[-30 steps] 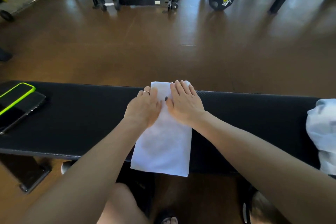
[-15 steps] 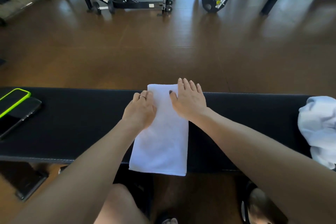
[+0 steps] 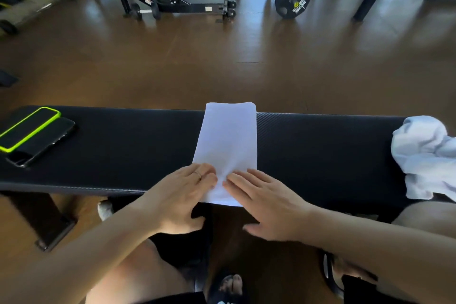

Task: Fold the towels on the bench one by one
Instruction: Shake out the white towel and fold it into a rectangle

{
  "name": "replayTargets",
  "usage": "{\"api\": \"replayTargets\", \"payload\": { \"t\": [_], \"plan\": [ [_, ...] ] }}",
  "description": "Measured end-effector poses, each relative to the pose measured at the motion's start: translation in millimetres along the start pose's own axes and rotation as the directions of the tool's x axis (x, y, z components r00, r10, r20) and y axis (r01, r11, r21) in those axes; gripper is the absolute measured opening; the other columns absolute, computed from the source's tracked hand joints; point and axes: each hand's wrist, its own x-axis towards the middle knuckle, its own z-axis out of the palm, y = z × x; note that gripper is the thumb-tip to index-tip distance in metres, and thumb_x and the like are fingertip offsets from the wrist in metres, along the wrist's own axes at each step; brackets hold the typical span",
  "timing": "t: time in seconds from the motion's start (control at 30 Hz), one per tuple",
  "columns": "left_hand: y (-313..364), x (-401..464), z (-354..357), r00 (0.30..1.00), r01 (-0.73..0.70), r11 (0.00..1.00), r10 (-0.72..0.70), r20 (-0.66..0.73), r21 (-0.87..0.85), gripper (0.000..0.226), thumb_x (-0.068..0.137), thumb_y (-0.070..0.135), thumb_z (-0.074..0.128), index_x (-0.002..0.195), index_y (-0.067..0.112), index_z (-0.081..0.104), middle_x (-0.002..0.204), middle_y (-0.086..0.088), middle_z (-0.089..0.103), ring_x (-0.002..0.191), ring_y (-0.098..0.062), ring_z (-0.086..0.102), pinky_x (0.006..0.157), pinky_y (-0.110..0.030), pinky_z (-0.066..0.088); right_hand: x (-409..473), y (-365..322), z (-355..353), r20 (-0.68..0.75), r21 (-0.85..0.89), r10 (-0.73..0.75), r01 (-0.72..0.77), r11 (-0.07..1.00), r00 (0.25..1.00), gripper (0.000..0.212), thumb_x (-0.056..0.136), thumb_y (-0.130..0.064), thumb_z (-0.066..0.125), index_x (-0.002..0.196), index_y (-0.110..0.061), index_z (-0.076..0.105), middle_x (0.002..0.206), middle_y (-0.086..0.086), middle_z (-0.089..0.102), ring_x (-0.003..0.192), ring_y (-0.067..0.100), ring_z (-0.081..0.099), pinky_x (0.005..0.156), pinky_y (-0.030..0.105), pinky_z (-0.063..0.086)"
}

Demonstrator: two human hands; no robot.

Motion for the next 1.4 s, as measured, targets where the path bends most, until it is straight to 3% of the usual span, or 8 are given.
{"api": "replayTargets", "payload": {
  "t": [0.17,0.4,0.63,0.7,0.77,0.9,1.13,1.4],
  "plan": [
    [-3,3,16,0.998,-0.013,0.988,0.022,-0.052,0.156,0.052,0.067,0.016,0.069,0.116,0.006,0.056,0.125,-0.01,0.056,0.112,-0.029,0.058,0.099,-0.038,0.051,5,6,15,-0.154,-0.11,-0.046,0.029,0.994,0.987,0.05,0.094,-0.02,0.051,0.141,-0.005,0.047,0.138,0.011,0.053,0.129,0.027,0.051,0.112,0.04,0.041],
    [-4,1,13,0.983,-0.079,0.976,0.111,-0.148,0.204,0.03,0.09,0.023,0.051,0.114,0.009,0.061,0.121,-0.008,0.061,0.108,-0.024,0.063,0.096,-0.037,0.054,1,18,11,-0.289,0.003,-0.025,0.027,1.0,0.957,0.037,0.092,-0.019,0.065,0.129,-0.012,0.064,0.131,0.004,0.066,0.124,0.02,0.061,0.111,0.034,0.044],
    [7,4,7,0.967,-0.07,0.983,0.109,-0.232,0.171,0.018,0.098,0.021,0.045,0.107,0.013,0.058,0.094,0.0,0.054,0.056,-0.015,0.051,0.054,-0.03,0.049,-16,39,-2,-0.18,0.254,0.138,-0.09,0.963,0.974,0.032,0.103,-0.026,0.05,0.134,-0.024,0.06,0.136,-0.01,0.062,0.129,0.006,0.054,0.119,0.023,0.026],
    [7,3,7,0.957,-0.006,0.989,0.049,-0.285,0.149,0.025,0.103,0.026,0.039,0.111,0.013,0.059,0.089,0.003,0.056,0.048,-0.012,0.051,0.045,-0.027,0.047,-17,43,-8,-0.127,0.402,0.23,-0.162,0.901,0.965,0.027,0.105,-0.028,0.046,0.128,-0.028,0.06,0.123,-0.012,0.067,0.117,0.005,0.057,0.112,0.019,0.035],
    [6,5,7,0.932,0.063,0.992,-0.096,-0.349,-0.105,0.029,0.107,0.034,0.033,0.117,0.017,0.055,0.082,0.012,0.057,0.05,-0.007,0.057,0.048,-0.023,0.049,-15,48,-11,-0.072,0.556,0.301,-0.212,0.804,0.951,0.02,0.105,-0.033,0.046,0.119,-0.03,0.06,0.099,-0.008,0.069,0.092,0.008,0.061,0.086,0.028,0.05],
    [-2,21,11,0.87,0.145,0.828,-0.367,-0.329,-0.541,0.024,0.107,0.039,0.039,0.114,0.021,0.054,0.066,0.012,0.05,0.056,-0.01,0.052,0.056,-0.022,0.044,-1,53,-12,-0.1,0.711,0.429,-0.237,0.662,0.898,0.01,0.104,-0.04,0.047,0.099,-0.036,0.055,0.064,0.0,0.06,0.05,0.014,0.051,0.05,0.034,0.043],
    [-2,44,17,0.736,0.295,0.597,-0.64,-0.221,-0.746,0.017,0.106,0.03,0.05,0.098,0.021,0.063,0.061,0.012,0.052,0.053,-0.008,0.046,0.053,-0.021,0.038,29,53,-2,-0.075,0.802,0.647,-0.34,0.492,0.758,0.017,0.104,-0.036,0.049,0.097,-0.022,0.055,0.069,-0.004,0.056,0.059,0.01,0.05,0.059,0.03,0.044],
    [-4,63,21,0.633,0.466,0.554,-0.754,-0.177,-0.69,0.029,0.104,0.027,0.047,0.077,0.018,0.046,0.058,0.0,0.043,0.053,-0.019,0.029,0.05,-0.034,0.03,40,50,14,-0.1,0.728,0.725,-0.447,0.52,0.682,0.014,0.104,-0.029,0.049,0.094,-0.019,0.052,0.068,-0.005,0.059,0.059,0.016,0.059,0.059,0.046,0.054]
  ]
}}
